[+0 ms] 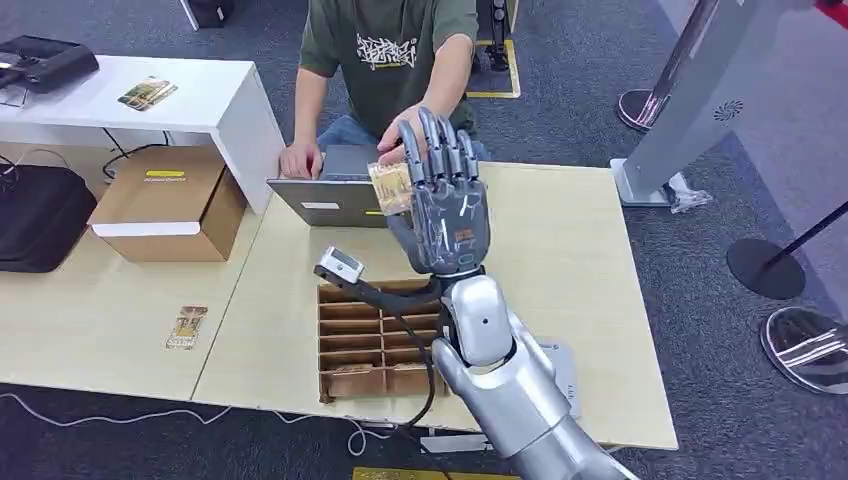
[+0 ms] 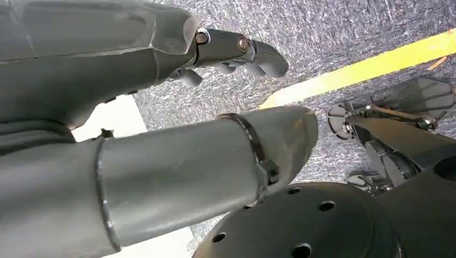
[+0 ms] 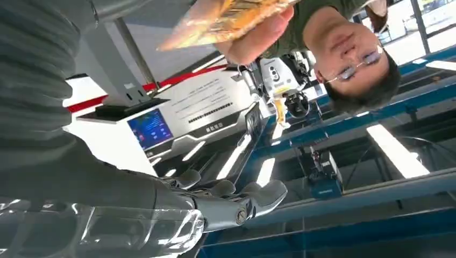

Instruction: Pass the card to the sensor for recognition and then transmit it.

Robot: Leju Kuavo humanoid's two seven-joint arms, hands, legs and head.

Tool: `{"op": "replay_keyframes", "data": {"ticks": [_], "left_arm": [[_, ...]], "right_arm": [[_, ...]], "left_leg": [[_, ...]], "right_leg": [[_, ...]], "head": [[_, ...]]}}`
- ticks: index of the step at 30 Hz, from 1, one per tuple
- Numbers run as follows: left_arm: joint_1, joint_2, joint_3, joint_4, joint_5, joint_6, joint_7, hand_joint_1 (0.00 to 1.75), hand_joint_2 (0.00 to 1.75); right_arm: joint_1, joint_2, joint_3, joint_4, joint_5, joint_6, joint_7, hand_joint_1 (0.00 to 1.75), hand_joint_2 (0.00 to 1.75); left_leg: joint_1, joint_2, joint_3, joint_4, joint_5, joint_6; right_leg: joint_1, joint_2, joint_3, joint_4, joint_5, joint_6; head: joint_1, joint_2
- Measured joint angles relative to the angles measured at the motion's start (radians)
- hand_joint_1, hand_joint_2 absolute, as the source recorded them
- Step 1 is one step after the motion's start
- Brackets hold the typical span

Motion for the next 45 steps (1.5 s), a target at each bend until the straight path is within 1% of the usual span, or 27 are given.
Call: {"op": "replay_keyframes", "data": {"ticks": [7, 8, 9, 10, 11, 19, 45], "left_arm": [[0.001, 0.007, 0.000, 0.003, 0.016, -0.004, 0.003, 0.00, 0.00], [0.002, 0.007, 0.000, 0.003, 0.017, -0.005, 0.004, 0.00, 0.00], [0.002, 0.007, 0.000, 0.004, 0.017, -0.005, 0.004, 0.00, 0.00], [0.002, 0.008, 0.000, 0.004, 0.017, -0.006, 0.004, 0.00, 0.00], [0.002, 0.008, 0.000, 0.004, 0.017, -0.007, 0.005, 0.00, 0.00], [0.002, 0.014, -0.001, 0.007, 0.015, -0.007, 0.009, 0.00, 0.00], [0.007, 0.017, -0.001, 0.014, 0.031, -0.007, 0.009, 0.00, 0.00]], "right_arm": [[0.000, -0.003, 0.000, 0.003, 0.003, -0.033, -0.006, 0.00, 1.75], [0.000, -0.004, 0.000, 0.003, 0.003, -0.036, -0.006, 0.10, 1.75], [0.000, -0.005, 0.000, 0.003, 0.003, -0.040, -0.006, 1.15, 1.75], [0.000, -0.006, 0.000, 0.004, 0.003, -0.042, -0.006, 1.69, 1.75], [0.000, -0.008, 0.000, 0.004, 0.003, -0.045, -0.006, 1.75, 1.75], [0.001, -0.021, 0.000, 0.008, 0.004, -0.062, 0.003, 1.75, 1.75], [0.012, -0.030, -0.003, 0.012, 0.003, -0.064, 0.000, 1.75, 1.75]], "left_leg": [[0.000, 0.000, 0.000, 0.000, 0.000, 0.000], [0.000, 0.000, 0.000, 0.000, 0.000, 0.000], [0.000, 0.000, 0.000, 0.000, 0.000, 0.000], [0.000, 0.000, 0.000, 0.000, 0.000, 0.000], [0.000, 0.000, 0.000, 0.000, 0.000, 0.000], [0.000, 0.000, 0.000, 0.000, 0.000, 0.000], [0.000, 0.000, 0.000, 0.000, 0.000, 0.000]], "right_leg": [[0.000, 0.000, 0.000, 0.000, 0.000, 0.000], [0.000, 0.000, 0.000, 0.000, 0.000, 0.000], [0.000, 0.000, 0.000, 0.000, 0.000, 0.000], [0.000, 0.000, 0.000, 0.000, 0.000, 0.000], [0.000, 0.000, 0.000, 0.000, 0.000, 0.000], [0.000, 0.000, 0.000, 0.000, 0.000, 0.000], [0.000, 0.000, 0.000, 0.000, 0.000, 0.000]], "head": [[0.000, 0.000], [0.000, 0.000], [0.000, 0.000], [0.000, 0.000], [0.000, 0.000], [0.000, 0.000], [0.000, 0.000]]}}
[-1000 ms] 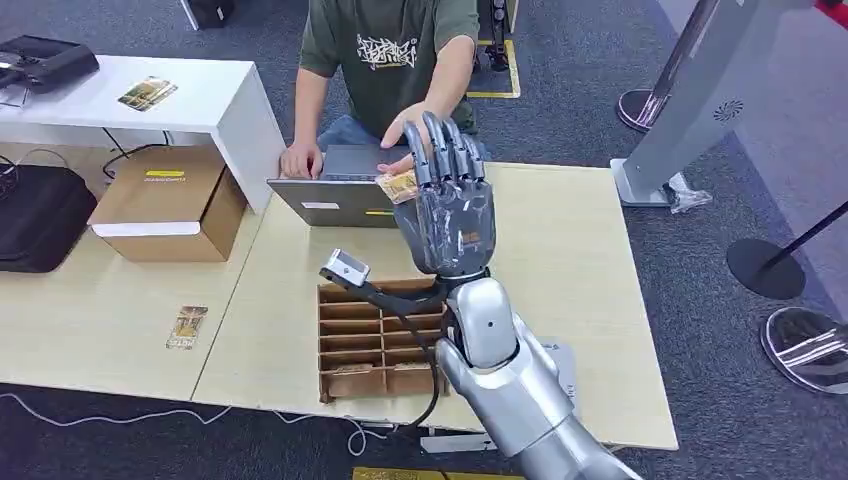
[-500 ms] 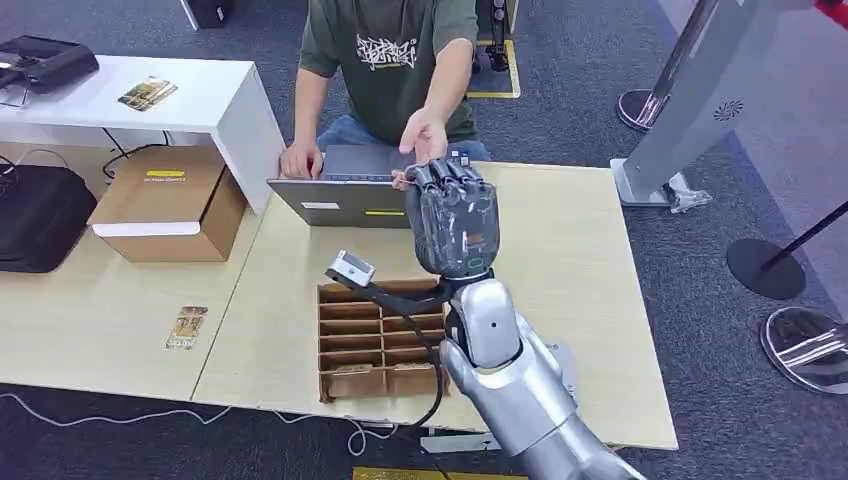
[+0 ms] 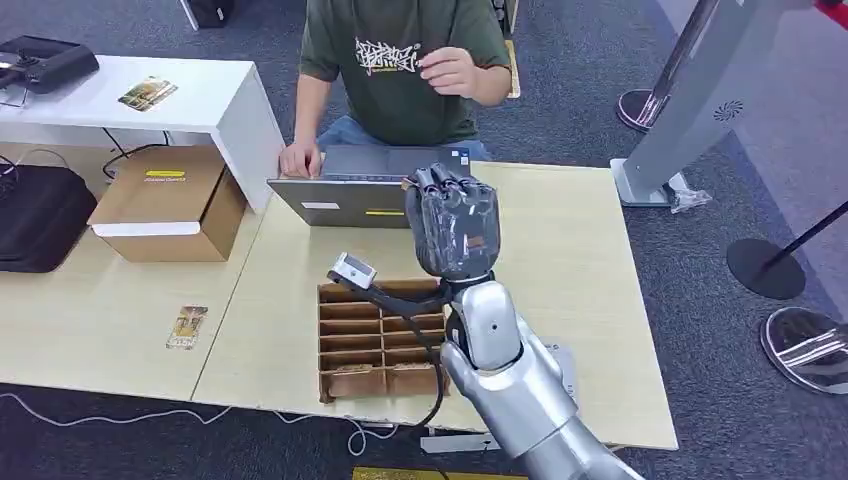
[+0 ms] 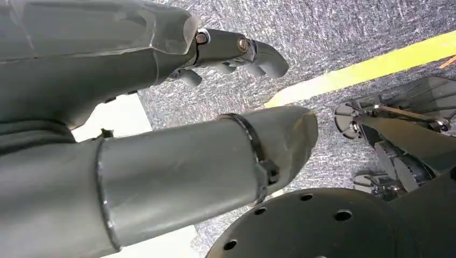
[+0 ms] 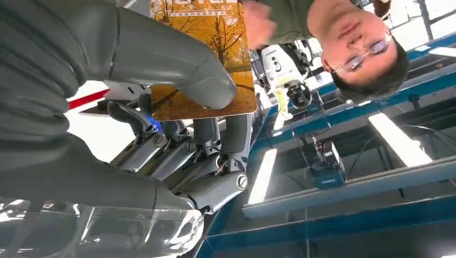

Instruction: Pass the card to the sensor for recognition and then transmit it.

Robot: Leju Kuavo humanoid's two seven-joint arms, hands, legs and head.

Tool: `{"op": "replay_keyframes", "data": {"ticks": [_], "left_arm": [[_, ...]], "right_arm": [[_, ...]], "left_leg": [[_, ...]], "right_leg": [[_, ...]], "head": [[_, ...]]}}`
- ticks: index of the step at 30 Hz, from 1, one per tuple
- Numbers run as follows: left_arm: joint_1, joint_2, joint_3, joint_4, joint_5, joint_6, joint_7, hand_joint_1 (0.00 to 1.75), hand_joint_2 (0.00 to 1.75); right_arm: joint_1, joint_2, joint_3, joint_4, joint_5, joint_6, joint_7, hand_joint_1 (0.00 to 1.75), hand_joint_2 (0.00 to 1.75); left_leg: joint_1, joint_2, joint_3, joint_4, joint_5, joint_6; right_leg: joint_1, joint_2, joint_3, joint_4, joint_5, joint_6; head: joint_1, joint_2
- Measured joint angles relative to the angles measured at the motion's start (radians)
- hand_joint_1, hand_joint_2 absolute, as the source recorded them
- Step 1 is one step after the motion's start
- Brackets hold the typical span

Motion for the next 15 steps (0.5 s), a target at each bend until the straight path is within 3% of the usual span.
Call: {"op": "replay_keyframes", "data": {"ticks": [7, 15], "left_arm": [[0.006, 0.000, 0.000, 0.000, 0.010, -0.005, 0.000, 0.00, 0.00], [0.017, 0.006, 0.001, 0.000, 0.034, -0.006, 0.009, 0.00, 0.00]], "right_arm": [[0.028, -0.017, -0.048, -0.013, -0.038, 0.023, 0.009, 1.75, 1.75], [0.070, -0.100, -0.224, -0.131, -0.191, 0.035, -0.016, 1.75, 1.75]], "left_leg": [[0.000, 0.000, 0.000, 0.000, 0.000, 0.000], [-0.001, 0.000, 0.000, 0.001, 0.000, 0.000]], "right_leg": [[0.000, 0.000, 0.000, 0.000, 0.000, 0.000], [0.000, 0.000, 0.000, 0.000, 0.000, 0.000]], "head": [[0.000, 0.000], [0.000, 0.000]]}}
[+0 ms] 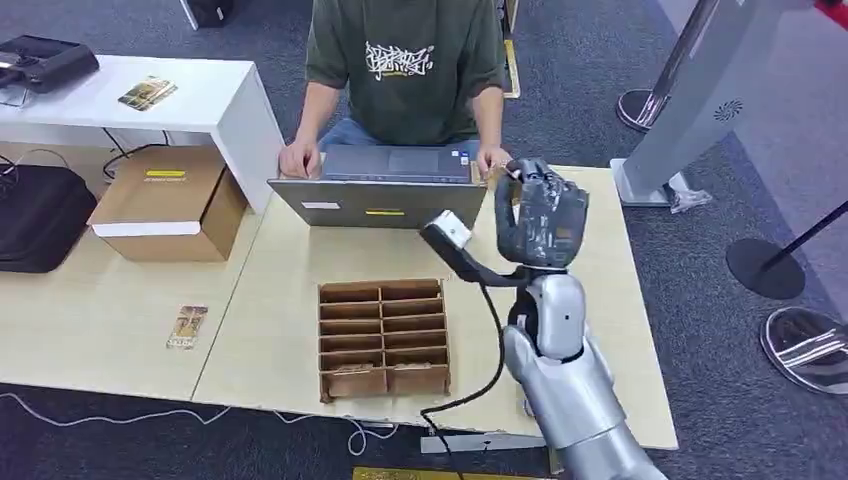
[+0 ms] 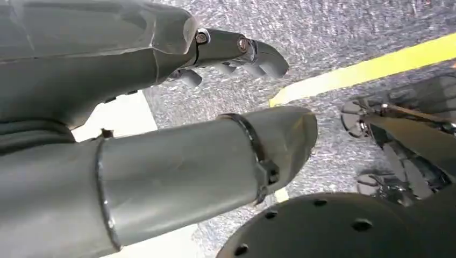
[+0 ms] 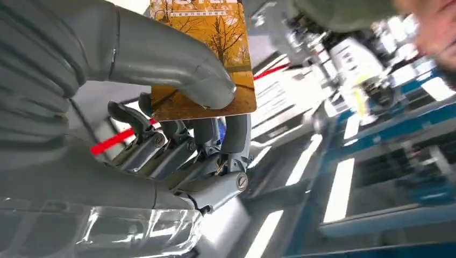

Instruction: Pass the card to the sensor for recognition and then transmit it.

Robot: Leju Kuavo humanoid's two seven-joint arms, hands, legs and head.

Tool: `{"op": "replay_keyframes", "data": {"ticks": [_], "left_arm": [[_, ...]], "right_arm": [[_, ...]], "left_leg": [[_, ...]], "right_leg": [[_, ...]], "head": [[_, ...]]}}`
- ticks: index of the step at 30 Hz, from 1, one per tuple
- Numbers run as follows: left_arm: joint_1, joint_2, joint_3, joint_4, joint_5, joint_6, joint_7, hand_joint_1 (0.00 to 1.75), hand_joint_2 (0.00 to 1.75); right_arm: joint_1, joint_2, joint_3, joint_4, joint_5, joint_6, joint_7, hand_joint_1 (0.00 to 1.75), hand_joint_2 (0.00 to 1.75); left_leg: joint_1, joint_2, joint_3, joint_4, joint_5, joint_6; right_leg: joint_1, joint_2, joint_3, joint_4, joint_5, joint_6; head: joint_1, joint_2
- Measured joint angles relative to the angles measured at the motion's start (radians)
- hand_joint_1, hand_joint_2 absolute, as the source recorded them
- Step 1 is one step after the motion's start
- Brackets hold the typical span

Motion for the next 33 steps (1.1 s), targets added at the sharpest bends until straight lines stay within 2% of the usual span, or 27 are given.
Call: {"op": "replay_keyframes", "data": {"ticks": [6, 13, 20, 26, 33], "left_arm": [[0.004, -0.001, 0.001, 0.000, 0.006, 0.007, 0.000, 0.00, 0.00], [0.004, -0.005, 0.001, 0.000, 0.005, 0.013, 0.000, 0.00, 0.00], [0.004, -0.018, 0.010, -0.005, 0.011, 0.017, 0.000, 0.00, 0.00], [0.003, -0.028, 0.020, -0.015, 0.015, 0.016, 0.008, 0.00, 0.00], [0.003, -0.035, 0.028, -0.023, 0.022, 0.016, 0.015, 0.00, 0.00]], "right_arm": [[0.074, -0.055, -0.090, -0.115, -0.036, 0.002, -0.005, 1.75, 1.75], [0.196, -0.074, -0.145, -0.224, -0.051, 0.048, 0.025, 1.75, 1.75], [0.368, -0.071, -0.169, -0.323, -0.081, 0.087, 0.029, 1.75, 1.75], [0.489, -0.051, -0.170, -0.390, -0.072, 0.138, 0.063, 1.75, 1.75], [0.549, -0.014, -0.184, -0.407, -0.076, 0.194, 0.085, 1.75, 1.75]], "left_leg": [[0.000, 0.000, 0.000, 0.000, 0.000, 0.000], [0.000, 0.000, 0.000, 0.000, -0.001, 0.000], [0.000, -0.001, -0.001, 0.000, -0.001, 0.000], [0.000, -0.001, 0.000, 0.000, -0.001, 0.000], [0.000, 0.000, 0.000, -0.001, -0.001, 0.000]], "right_leg": [[0.000, 0.000, 0.000, 0.000, 0.000, 0.000], [0.000, -0.001, 0.000, 0.000, -0.001, 0.000], [0.000, -0.001, 0.000, 0.000, -0.001, 0.001], [0.000, 0.000, 0.000, 0.000, -0.001, 0.000], [0.000, 0.000, 0.000, 0.000, -0.001, 0.000]], "head": [[0.000, 0.000], [0.000, 0.000], [0.000, 0.000], [0.000, 0.000], [0.000, 0.000]]}}
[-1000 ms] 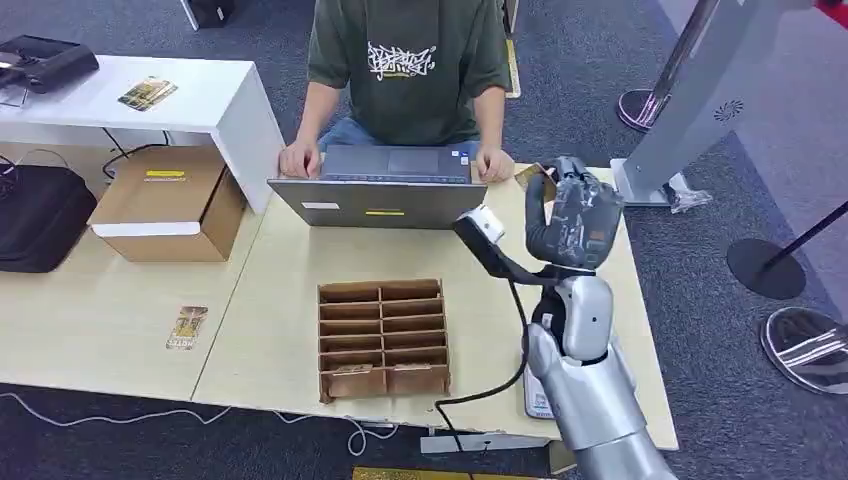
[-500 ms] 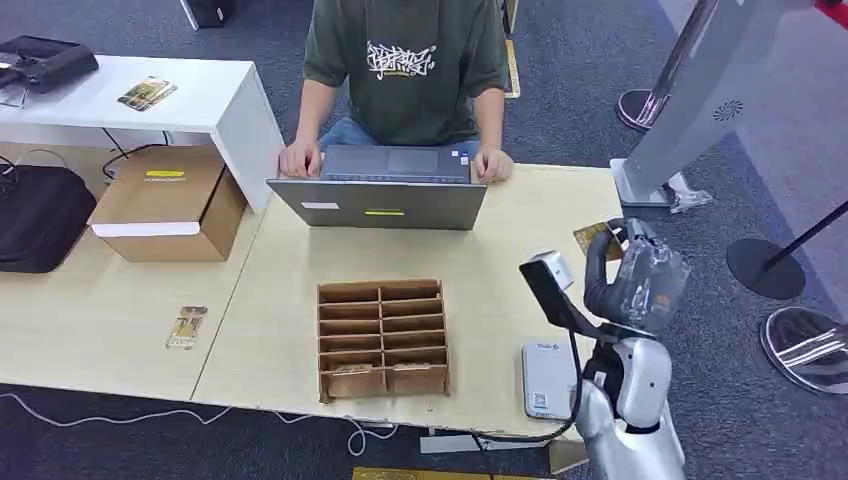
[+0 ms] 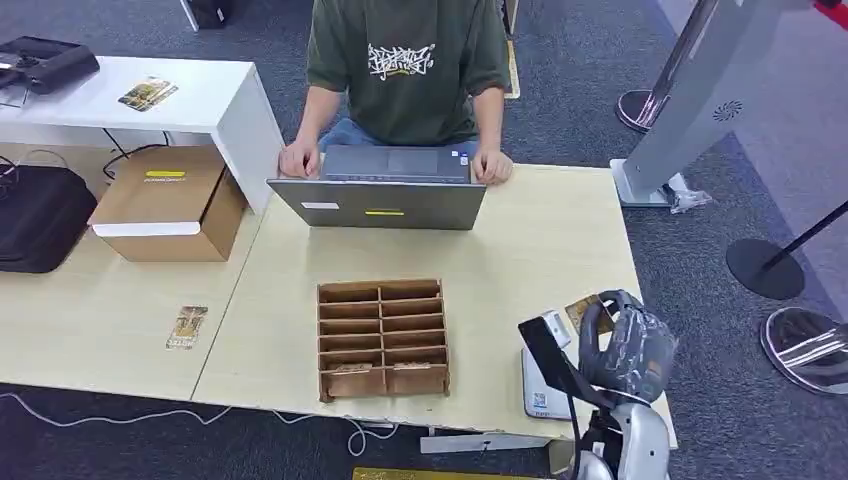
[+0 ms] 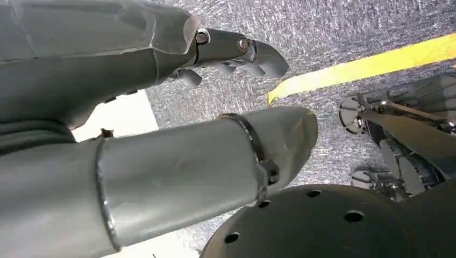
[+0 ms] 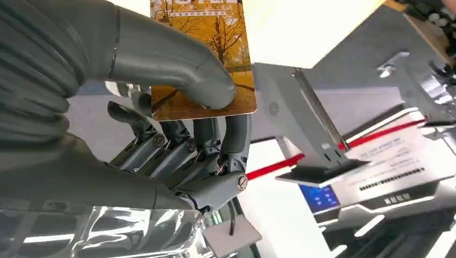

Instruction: Pass the card to the sensor for recognition and then transmit it.

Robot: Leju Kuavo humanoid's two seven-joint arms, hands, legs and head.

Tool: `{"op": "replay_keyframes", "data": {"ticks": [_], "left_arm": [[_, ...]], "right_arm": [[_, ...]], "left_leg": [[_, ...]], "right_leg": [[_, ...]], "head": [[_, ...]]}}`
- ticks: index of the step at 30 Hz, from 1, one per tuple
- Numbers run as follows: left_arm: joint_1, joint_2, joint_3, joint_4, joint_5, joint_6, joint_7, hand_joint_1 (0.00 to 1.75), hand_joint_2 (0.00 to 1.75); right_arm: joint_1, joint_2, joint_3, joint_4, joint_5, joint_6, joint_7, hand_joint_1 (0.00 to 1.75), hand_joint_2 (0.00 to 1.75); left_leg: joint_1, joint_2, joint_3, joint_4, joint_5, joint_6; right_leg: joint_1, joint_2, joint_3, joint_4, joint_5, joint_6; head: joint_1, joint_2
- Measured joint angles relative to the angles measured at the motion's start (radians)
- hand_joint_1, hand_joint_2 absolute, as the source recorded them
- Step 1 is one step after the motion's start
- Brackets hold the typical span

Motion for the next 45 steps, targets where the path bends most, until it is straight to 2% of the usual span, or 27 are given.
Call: {"op": "replay_keyframes", "data": {"ticks": [4, 12, 18, 45], "left_arm": [[0.000, -0.006, 0.007, -0.008, 0.003, -0.006, 0.009, 0.00, 0.00], [-0.003, -0.005, 0.016, -0.008, -0.004, -0.008, 0.018, 0.00, 0.00], [-0.005, -0.005, 0.016, -0.008, -0.010, -0.003, 0.017, 0.00, 0.00], [-0.008, -0.006, 0.016, -0.008, -0.018, 0.001, 0.016, 0.00, 0.00]], "right_arm": [[-0.016, 0.011, -0.019, 0.047, -0.023, 0.035, 0.008, 1.75, 1.75], [-0.099, 0.023, -0.088, 0.239, -0.056, 0.028, 0.003, 1.75, 1.75], [-0.134, 0.030, -0.119, 0.323, -0.043, 0.027, 0.006, 1.75, 1.75], [-0.137, 0.060, -0.160, 0.387, 0.002, 0.031, 0.015, 1.75, 1.75]], "left_leg": [[0.000, 0.000, 0.000, 0.000, 0.000, 0.000], [0.000, 0.000, 0.000, 0.000, 0.000, 0.000], [0.000, 0.000, 0.000, 0.000, 0.000, 0.000], [0.000, 0.000, 0.000, 0.000, 0.000, 0.000]], "right_leg": [[0.000, 0.000, 0.000, 0.000, 0.000, 0.000], [0.000, 0.000, 0.000, 0.000, 0.000, 0.000], [0.000, 0.000, 0.000, 0.000, 0.000, 0.000], [0.000, 0.000, 0.000, 0.000, 0.000, 0.000]], "head": [[0.000, 0.000], [0.000, 0.000], [0.000, 0.000], [0.000, 0.000]]}}
